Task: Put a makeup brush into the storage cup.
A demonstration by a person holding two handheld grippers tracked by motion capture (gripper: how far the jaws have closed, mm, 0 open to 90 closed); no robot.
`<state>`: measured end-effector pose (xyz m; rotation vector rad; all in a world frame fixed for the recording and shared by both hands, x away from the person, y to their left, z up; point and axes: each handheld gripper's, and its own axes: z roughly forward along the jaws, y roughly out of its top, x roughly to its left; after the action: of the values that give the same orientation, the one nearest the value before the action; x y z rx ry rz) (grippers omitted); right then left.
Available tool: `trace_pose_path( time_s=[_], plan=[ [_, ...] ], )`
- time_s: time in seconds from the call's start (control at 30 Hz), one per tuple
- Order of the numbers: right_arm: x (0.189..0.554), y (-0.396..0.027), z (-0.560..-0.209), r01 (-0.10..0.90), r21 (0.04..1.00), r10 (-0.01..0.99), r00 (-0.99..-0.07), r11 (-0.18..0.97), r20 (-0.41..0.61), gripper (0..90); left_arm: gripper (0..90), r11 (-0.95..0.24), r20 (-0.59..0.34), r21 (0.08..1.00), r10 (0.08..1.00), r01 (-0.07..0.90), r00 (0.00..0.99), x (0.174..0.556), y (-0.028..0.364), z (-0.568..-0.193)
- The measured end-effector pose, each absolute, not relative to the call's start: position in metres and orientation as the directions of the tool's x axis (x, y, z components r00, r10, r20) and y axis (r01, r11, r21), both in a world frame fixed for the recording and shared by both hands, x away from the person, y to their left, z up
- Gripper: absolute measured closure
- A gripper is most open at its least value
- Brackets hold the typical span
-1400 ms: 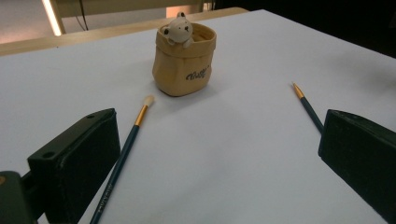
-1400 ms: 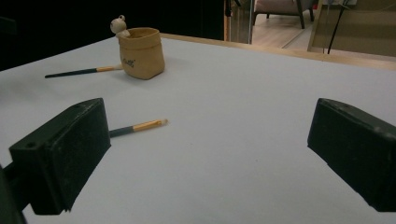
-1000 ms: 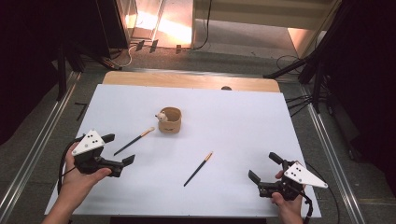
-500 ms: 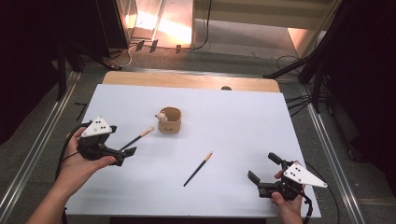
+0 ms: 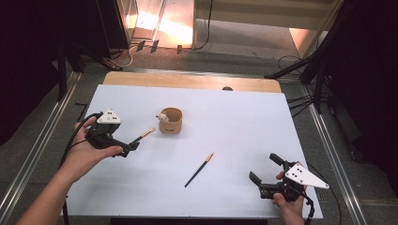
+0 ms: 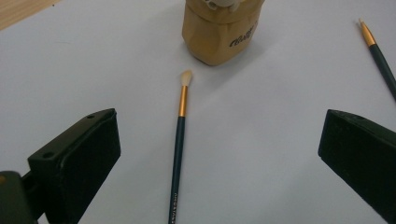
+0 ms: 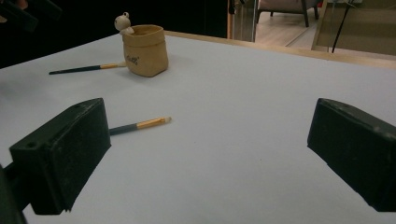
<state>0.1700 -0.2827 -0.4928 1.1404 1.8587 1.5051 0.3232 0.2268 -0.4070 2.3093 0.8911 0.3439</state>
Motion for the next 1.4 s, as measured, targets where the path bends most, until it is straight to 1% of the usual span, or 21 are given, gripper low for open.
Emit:
trace_pose_path(
  time_s=[0.13, 0.17, 0.4, 0.57, 0.67, 1.07, 1.13, 1.23, 1.4],
  plan=[
    [0.17, -0.283, -0.493, 0.301, 0.952, 0.837, -0.531, 0.046, 0.128, 0.0, 0.1, -0.595, 0.028, 0.608, 0.678, 0.526, 0.735, 0.329, 0.222, -0.409],
    [0.17, -0.282, -0.493, 0.301, 0.952, 0.837, -0.532, 0.046, 0.127, 0.0, 1.6, -0.595, 0.026, 0.603, 0.68, 0.531, 0.732, 0.331, 0.221, -0.41],
    [0.171, -0.282, -0.493, 0.302, 0.952, 0.837, -0.533, 0.048, 0.126, 0.0, 2.9, -0.623, 0.017, 0.542, 0.679, 0.564, 0.734, 0.344, 0.218, -0.417],
    [0.171, -0.282, -0.494, 0.299, 0.953, 0.837, -0.533, 0.052, 0.121, 0.0, 7.8, -0.639, 0.031, 0.503, 0.686, 0.582, 0.727, 0.351, 0.214, -0.42],
    [0.171, -0.282, -0.494, 0.301, 0.952, 0.837, -0.533, 0.05, 0.125, 0.0, 13.2, -0.644, 0.043, 0.486, 0.693, 0.591, 0.72, 0.354, 0.211, -0.421],
    [0.171, -0.282, -0.494, 0.306, 0.951, 0.838, -0.531, 0.051, 0.126, 0.0, 14.5, -0.676, 0.049, 0.394, 0.692, 0.623, 0.72, 0.364, 0.203, -0.435],
    [0.171, -0.281, -0.494, 0.309, 0.95, 0.837, -0.531, 0.048, 0.131, 0.0, 16.4, -0.68, 0.049, 0.384, 0.691, 0.625, 0.721, 0.365, 0.203, -0.437],
    [0.171, -0.281, -0.495, 0.309, 0.95, 0.837, -0.533, 0.057, 0.123, 0.0, 21.7, -0.687, 0.056, 0.37, 0.688, 0.625, 0.723, 0.367, 0.201, -0.438],
    [0.171, -0.281, -0.495, 0.309, 0.949, 0.836, -0.534, 0.056, 0.124, 0.0, 26.1, -0.696, 0.063, 0.327, 0.691, 0.639, 0.72, 0.371, 0.198, -0.441]
  ],
)
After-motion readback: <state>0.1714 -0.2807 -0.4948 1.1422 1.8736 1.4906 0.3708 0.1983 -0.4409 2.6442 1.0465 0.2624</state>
